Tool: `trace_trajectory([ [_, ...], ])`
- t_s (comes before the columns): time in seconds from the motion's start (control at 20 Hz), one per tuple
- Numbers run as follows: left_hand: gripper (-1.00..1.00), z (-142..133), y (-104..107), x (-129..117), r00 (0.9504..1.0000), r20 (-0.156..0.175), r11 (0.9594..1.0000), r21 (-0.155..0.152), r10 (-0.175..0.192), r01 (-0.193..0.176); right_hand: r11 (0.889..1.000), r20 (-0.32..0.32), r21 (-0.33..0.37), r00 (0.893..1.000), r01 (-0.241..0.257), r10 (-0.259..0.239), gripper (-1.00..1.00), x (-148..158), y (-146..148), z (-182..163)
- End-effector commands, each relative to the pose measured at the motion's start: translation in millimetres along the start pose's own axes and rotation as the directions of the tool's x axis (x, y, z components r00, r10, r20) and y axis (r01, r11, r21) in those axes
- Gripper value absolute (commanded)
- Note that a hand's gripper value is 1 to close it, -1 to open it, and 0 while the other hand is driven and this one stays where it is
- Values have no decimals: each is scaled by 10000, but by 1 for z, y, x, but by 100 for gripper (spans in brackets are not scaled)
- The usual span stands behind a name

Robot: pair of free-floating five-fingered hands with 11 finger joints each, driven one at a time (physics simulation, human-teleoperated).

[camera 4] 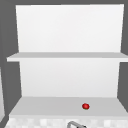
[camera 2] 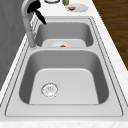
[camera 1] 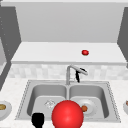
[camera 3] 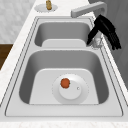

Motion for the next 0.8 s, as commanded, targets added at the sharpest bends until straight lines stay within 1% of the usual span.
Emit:
trace_trajectory([
  [0.0,0,0,0,0,10000,0,10000,0,0,0,9989,488,321,9982,337,-352,-100,-16,8,-10],
  [0.1,0,0,0,0,10000,0,10000,0,0,0,9988,599,352,9976,335,-356,-100,-25,14,-15],
  [0.25,0,0,0,0,10000,0,10000,0,0,0,9987,864,498,9961,145,-188,-100,-37,27,-19],
  [0.4,0,0,0,0,10000,0,10000,0,0,0,9985,1152,513,9930,185,-243,-100,-51,39,-18],
  [0.5,0,0,0,0,10000,0,10000,0,0,0,9988,1451,411,9889,279,-336,-100,-61,48,-16],
  [0.75,0,0,0,0,10000,0,10000,0,0,0,9974,2025,573,9777,448,-555,-100,-86,69,-15],
])
